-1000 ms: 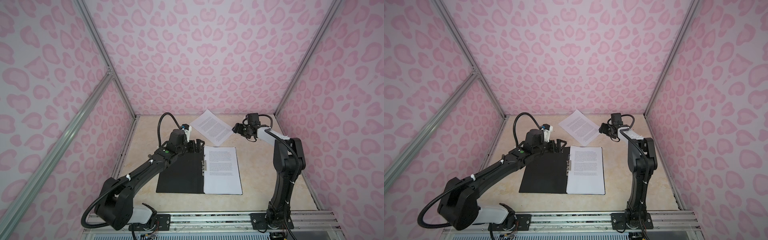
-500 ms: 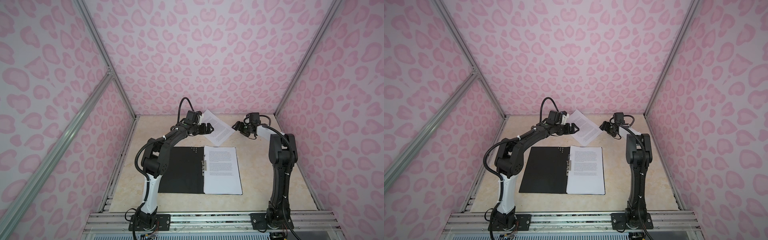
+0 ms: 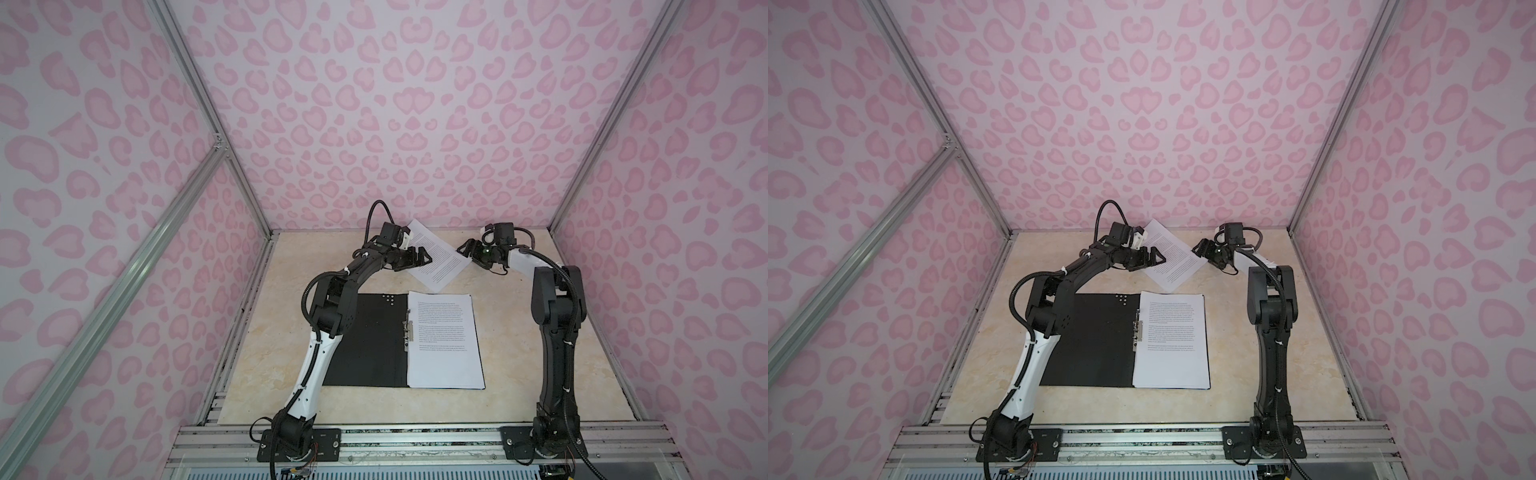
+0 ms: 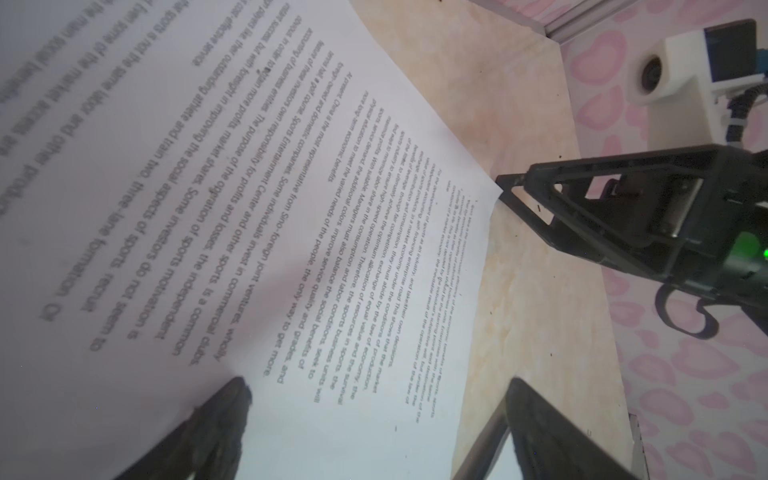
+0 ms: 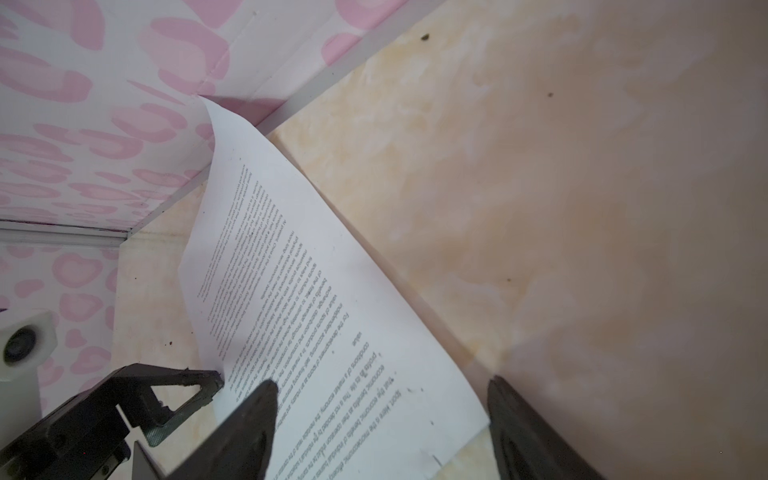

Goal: Put the files into the folder
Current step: 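Pinch the far loose sheet's edges with both grippers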

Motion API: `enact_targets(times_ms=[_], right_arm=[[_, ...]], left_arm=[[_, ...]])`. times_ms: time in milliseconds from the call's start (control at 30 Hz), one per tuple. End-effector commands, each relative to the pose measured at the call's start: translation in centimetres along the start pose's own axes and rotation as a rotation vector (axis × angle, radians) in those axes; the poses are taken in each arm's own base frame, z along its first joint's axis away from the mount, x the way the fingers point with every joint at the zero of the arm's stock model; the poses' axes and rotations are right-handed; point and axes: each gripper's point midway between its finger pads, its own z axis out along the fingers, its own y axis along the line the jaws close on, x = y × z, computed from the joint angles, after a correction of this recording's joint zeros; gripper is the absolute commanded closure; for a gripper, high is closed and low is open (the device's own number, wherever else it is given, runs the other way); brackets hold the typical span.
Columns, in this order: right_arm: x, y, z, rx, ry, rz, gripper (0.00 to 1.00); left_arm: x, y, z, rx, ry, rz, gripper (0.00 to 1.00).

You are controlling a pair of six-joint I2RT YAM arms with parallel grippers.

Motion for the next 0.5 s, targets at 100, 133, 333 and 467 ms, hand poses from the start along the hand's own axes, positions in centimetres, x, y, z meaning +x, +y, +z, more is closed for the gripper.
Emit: enact_targets(times_ms=[100, 133, 333, 467], right_arm=[[4.3, -0.7, 0.8, -0.015, 0.127, 0.115, 0.21], [4.3, -0.3, 0.6, -0.034, 0.118, 0.121, 0.21], [4.5, 2.1, -0.3, -0.159, 0.072, 0.180, 0.21], [5.6, 3.4, 0.5, -0.201, 0.071, 0.208, 0.21]], left_arm=[[2.9, 2.5, 1.1, -0.042, 0.077, -0.134, 0.03], [3.1, 2.8, 1.1, -0.050, 0.080, -0.148, 0.03], [3.7, 3.0, 1.6, -0.053, 0.087, -0.182, 0.03], [3.6, 2.9, 1.5, -0.054, 0.081, -0.192, 0.03]])
